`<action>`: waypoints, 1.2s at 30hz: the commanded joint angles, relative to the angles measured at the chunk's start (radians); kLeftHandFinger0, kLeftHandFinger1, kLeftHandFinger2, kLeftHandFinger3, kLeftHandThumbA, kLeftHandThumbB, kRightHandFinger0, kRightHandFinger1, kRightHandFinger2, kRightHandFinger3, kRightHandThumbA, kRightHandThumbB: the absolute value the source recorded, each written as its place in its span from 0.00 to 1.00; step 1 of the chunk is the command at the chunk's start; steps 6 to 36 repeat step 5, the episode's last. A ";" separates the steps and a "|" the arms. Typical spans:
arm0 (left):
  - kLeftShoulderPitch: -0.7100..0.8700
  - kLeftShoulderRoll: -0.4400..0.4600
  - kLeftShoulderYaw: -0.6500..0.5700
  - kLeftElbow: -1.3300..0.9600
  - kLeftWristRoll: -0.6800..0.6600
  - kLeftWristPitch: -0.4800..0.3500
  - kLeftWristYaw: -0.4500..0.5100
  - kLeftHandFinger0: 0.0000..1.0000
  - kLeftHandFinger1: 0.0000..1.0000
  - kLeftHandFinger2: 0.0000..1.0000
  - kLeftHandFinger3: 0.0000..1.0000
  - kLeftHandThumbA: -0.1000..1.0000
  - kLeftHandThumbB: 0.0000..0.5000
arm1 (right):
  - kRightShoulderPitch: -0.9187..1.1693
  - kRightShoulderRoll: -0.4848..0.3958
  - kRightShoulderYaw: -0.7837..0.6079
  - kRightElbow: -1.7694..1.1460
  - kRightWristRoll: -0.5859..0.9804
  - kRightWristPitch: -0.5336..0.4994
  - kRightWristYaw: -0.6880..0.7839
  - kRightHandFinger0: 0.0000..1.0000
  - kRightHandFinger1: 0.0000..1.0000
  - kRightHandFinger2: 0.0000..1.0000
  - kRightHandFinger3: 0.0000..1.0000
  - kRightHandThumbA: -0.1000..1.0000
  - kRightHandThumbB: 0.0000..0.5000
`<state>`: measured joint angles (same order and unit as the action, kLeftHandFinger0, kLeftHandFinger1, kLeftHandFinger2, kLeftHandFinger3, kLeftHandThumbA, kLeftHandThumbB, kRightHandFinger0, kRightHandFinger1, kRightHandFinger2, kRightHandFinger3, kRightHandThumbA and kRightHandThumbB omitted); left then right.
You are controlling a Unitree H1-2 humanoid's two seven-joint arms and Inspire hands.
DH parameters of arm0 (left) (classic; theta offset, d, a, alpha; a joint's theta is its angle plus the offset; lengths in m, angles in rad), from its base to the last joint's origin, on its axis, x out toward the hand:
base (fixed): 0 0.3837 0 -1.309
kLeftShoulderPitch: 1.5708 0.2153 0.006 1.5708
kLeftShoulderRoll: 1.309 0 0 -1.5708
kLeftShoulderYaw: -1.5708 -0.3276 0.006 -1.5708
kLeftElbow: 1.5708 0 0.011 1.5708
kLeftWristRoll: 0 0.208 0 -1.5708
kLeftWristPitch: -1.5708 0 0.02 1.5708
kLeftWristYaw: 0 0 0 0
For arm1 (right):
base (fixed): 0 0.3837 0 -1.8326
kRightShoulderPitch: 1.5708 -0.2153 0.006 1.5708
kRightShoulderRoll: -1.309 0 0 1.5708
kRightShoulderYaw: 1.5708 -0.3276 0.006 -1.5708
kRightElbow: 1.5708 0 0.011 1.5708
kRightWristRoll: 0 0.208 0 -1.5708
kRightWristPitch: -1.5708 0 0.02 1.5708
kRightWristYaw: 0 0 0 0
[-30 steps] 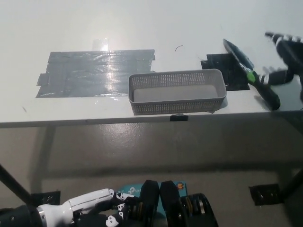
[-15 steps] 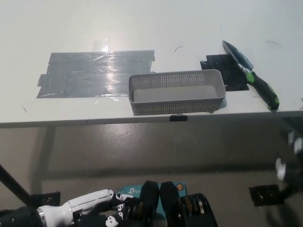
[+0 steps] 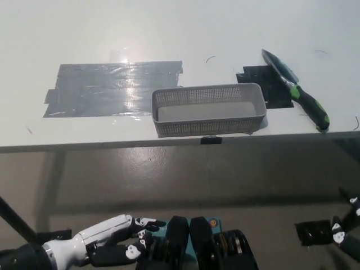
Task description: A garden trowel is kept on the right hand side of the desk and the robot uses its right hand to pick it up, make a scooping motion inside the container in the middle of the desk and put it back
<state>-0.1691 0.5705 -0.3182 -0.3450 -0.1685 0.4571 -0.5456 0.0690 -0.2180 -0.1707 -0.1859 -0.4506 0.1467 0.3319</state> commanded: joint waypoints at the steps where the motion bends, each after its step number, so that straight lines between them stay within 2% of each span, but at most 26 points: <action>1: -0.016 -0.001 0.020 -0.017 0.018 0.010 0.007 1.00 1.00 1.00 1.00 1.00 0.94 | -0.019 -0.030 0.008 0.004 0.062 -0.092 -0.065 1.00 1.00 1.00 1.00 0.23 0.35; 4: -0.012 -0.002 0.023 -0.016 0.022 0.003 0.003 1.00 1.00 1.00 1.00 1.00 0.89 | -0.017 -0.036 0.017 0.001 0.068 -0.081 -0.064 1.00 1.00 1.00 1.00 0.24 0.34; 36: -0.012 -0.002 0.023 -0.016 0.022 0.003 0.003 1.00 1.00 1.00 1.00 1.00 0.89 | -0.017 -0.036 0.017 0.001 0.068 -0.081 -0.064 1.00 1.00 1.00 1.00 0.24 0.34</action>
